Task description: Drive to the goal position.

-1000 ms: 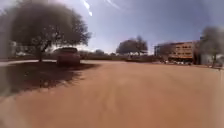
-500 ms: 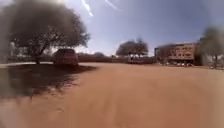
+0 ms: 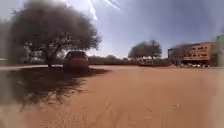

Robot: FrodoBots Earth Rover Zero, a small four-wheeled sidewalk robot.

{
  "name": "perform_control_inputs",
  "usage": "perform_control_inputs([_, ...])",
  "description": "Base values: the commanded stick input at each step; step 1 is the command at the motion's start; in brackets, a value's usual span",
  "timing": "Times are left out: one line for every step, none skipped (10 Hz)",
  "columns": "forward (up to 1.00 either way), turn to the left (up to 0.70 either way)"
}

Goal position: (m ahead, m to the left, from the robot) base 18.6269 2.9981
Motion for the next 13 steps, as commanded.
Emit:
perform_control_inputs([1.0,0.0])
perform_control_inputs([1.0,0.0])
perform_control_inputs([1.0,0.0])
perform_control_inputs([1.0,0.0])
perform_control_inputs([1.0,0.0])
perform_control_inputs([1.0,0.0])
perform_control_inputs([1.0,0.0])
perform_control_inputs([1.0,0.0])
perform_control_inputs([1.0,0.0])
perform_control_inputs([1.0,0.0])
perform_control_inputs([1.0,0.0])
perform_control_inputs([1.0,0.0])
perform_control_inputs([1.0,0.0])
